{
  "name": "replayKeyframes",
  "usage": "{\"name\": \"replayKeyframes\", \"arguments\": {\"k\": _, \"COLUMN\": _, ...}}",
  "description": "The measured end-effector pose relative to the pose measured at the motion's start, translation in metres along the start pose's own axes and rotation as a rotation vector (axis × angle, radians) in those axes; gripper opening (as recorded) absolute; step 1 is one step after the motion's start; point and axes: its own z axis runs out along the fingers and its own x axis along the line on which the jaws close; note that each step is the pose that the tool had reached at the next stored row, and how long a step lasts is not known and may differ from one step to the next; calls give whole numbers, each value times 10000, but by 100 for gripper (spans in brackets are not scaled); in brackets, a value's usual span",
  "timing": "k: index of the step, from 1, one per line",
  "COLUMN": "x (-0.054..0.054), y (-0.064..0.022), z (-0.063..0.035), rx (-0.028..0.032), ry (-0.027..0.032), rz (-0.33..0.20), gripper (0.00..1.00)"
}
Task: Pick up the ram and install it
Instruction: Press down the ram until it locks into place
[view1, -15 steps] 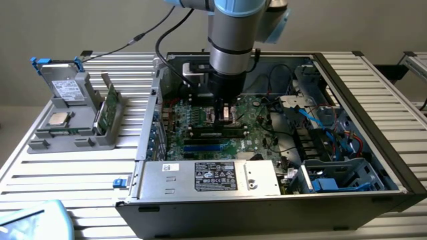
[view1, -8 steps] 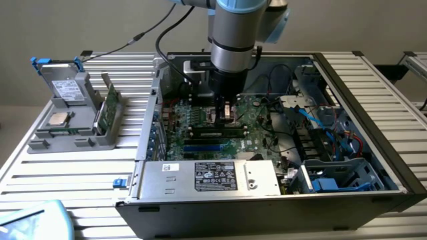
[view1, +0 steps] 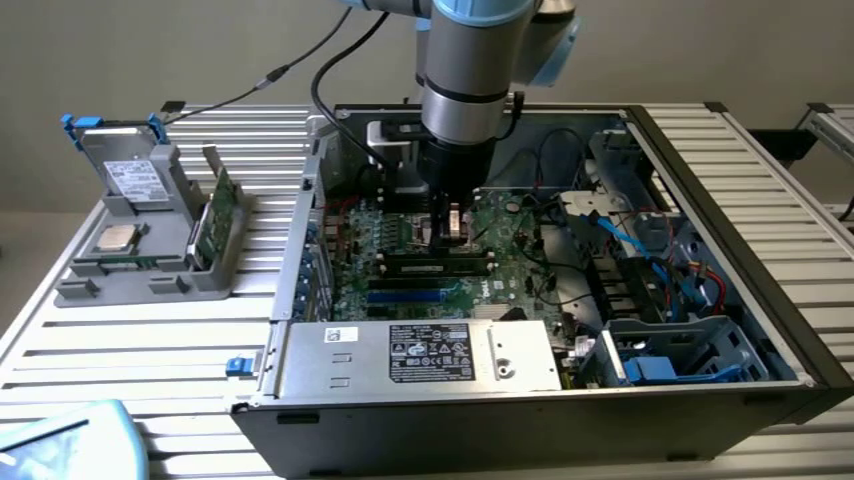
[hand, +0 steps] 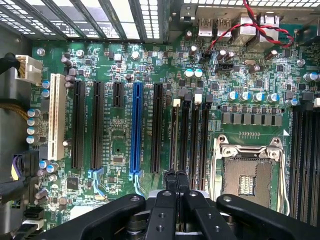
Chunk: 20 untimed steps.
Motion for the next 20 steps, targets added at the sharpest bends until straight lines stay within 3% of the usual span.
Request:
{"name": "replayKeyframes", "arguments": {"k": 9, "x": 0, "y": 0, "z": 0, "rx": -1, "ry": 2, "rz": 9, "gripper": 11}}
{"name": "replayKeyframes", "arguments": {"k": 20, "x": 0, "y": 0, "z": 11, "rx": -30, "ry": -120, "rz": 1751, "gripper": 11}}
